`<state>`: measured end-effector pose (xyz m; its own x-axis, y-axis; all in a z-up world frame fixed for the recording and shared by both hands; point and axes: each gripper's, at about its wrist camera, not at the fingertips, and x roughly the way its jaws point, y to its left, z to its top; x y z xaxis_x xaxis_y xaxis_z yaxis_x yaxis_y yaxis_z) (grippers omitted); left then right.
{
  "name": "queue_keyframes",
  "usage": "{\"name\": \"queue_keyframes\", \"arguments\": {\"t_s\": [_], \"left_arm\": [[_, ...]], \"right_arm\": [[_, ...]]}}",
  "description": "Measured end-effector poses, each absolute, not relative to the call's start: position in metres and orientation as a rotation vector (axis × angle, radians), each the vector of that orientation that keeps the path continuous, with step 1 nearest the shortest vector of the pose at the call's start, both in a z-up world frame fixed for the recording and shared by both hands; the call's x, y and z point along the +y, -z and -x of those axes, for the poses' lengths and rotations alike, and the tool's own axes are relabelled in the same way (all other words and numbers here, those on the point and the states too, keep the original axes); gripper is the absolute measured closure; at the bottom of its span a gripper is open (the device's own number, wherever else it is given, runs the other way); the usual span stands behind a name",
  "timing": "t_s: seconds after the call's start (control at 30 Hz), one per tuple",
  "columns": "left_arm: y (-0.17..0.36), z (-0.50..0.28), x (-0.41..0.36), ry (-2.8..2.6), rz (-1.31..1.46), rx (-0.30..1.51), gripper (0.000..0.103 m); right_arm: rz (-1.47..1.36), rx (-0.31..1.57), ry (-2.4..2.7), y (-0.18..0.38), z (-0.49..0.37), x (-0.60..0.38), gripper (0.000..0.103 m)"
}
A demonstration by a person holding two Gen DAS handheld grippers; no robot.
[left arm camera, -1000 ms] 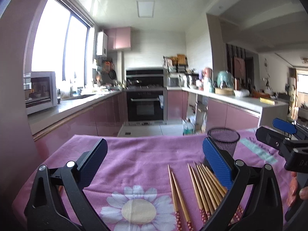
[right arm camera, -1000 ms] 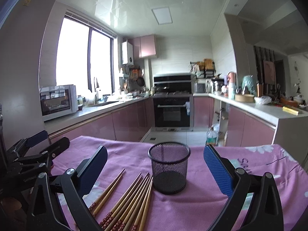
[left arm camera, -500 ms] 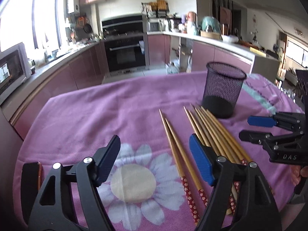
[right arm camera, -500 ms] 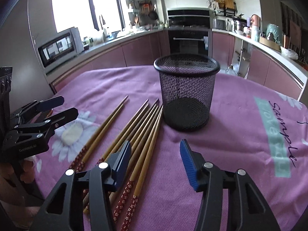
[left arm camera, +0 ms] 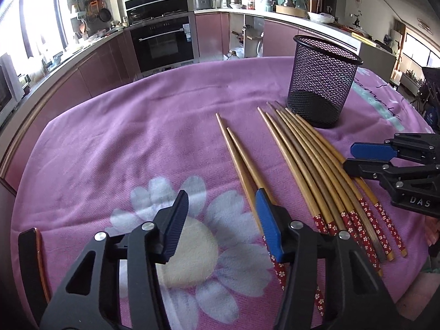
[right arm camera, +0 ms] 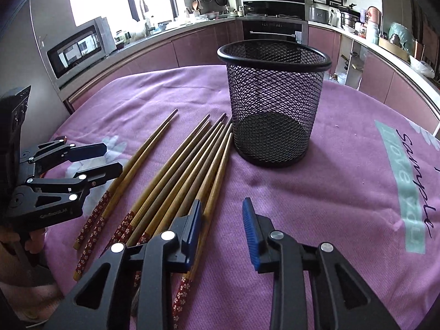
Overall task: Organize utensils
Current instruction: 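Close the left tool on one bamboo chopstick while the right tool grasps another, then lift the chopsticks upright and lower them into the black mesh cup with both tools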
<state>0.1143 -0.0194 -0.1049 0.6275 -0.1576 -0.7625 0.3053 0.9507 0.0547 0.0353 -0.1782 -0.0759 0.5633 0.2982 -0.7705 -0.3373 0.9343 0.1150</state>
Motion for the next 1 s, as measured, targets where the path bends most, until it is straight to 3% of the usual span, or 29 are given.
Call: {"name": "queue_keyframes", "arguments": {"t_s": [0.13,0.3,0.37,0.53,1.0], "left_arm": [[0.107,-0.124,-0.024,0.287,-0.193,0.876,0.056],[0.110,-0.133,-0.030,0.311,-0.177,0.897,0.062],[0.110,-0.136,-0.030,0.319,-0.156,0.903,0.069],[0.109,-0.137,-0.029,0.330,-0.105,0.910,0.091],[0.071,-0.118,-0.006,0.395,0.034,0.841,0.095]], "right_arm": [[0.064,0.906,-0.365,0.077,-0.042,-0.175,0.076],[0.066,0.910,-0.364,0.077,-0.050,-0.173,0.085],[0.055,0.912,-0.375,0.077,-0.053,-0.173,0.094],[0.003,0.916,-0.389,0.076,-0.056,-0.178,0.096],[-0.051,0.786,-0.481,0.035,-0.033,-0.189,0.098]]}}
